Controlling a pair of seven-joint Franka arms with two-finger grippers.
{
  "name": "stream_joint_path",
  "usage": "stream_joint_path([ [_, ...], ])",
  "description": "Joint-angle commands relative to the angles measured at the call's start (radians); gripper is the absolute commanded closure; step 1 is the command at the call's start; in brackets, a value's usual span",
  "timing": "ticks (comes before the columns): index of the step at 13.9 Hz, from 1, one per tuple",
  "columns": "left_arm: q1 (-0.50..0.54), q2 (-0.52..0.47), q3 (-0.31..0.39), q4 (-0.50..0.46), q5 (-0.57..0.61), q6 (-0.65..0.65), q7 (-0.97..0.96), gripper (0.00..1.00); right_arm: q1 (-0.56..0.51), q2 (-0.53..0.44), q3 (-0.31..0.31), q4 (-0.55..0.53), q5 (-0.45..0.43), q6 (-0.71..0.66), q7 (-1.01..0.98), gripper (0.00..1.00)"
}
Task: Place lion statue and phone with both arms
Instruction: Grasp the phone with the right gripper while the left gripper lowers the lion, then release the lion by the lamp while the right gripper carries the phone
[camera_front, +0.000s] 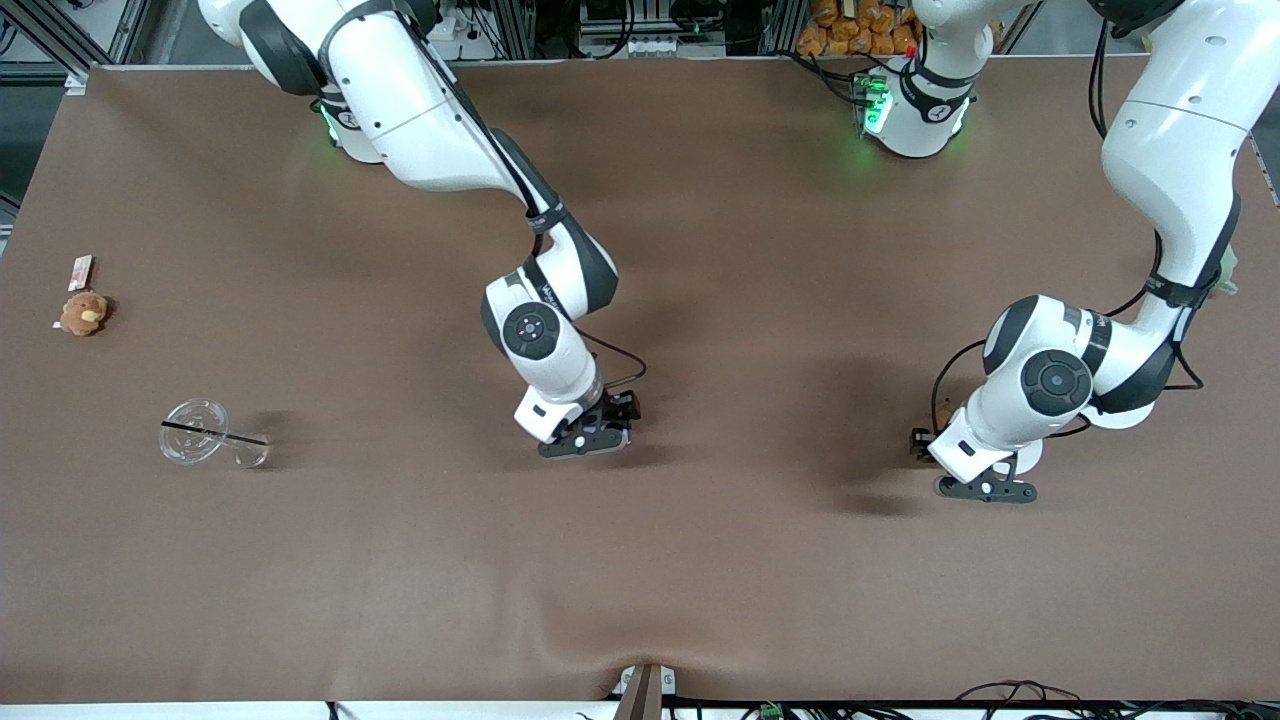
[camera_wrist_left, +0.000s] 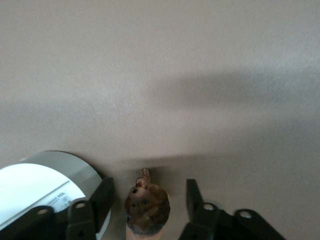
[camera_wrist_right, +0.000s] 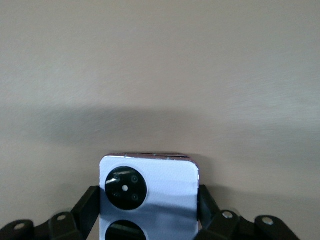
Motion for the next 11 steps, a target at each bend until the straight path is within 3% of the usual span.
stream_joint_path([
  [1, 0.006, -0.096, -0.037, 0.008, -0.003, -0.074, -0.025, 0.0, -0.032, -0.167, -0.063, -0.025, -0.015, -0.184, 0.023, 0.58],
  [4, 0.01, -0.157, -0.083, 0.115, -0.091, -0.252, -0.024, 0.0, -0.084, -0.232, -0.141, -0.026, -0.015, -0.321, 0.014, 0.51],
  [6, 0.01, -0.203, -0.1, 0.152, -0.091, -0.284, -0.016, 0.0, -0.134, -0.228, -0.192, -0.032, -0.016, -0.376, -0.018, 0.51],
  [8, 0.01, -0.255, -0.103, 0.175, -0.104, -0.298, -0.016, 0.0, -0.223, -0.222, -0.195, -0.069, -0.016, -0.381, -0.13, 0.51],
  [11, 0.01, -0.292, -0.117, 0.272, -0.147, -0.433, 0.004, 0.0, -0.343, -0.211, -0.194, -0.095, -0.015, -0.383, -0.344, 0.51],
])
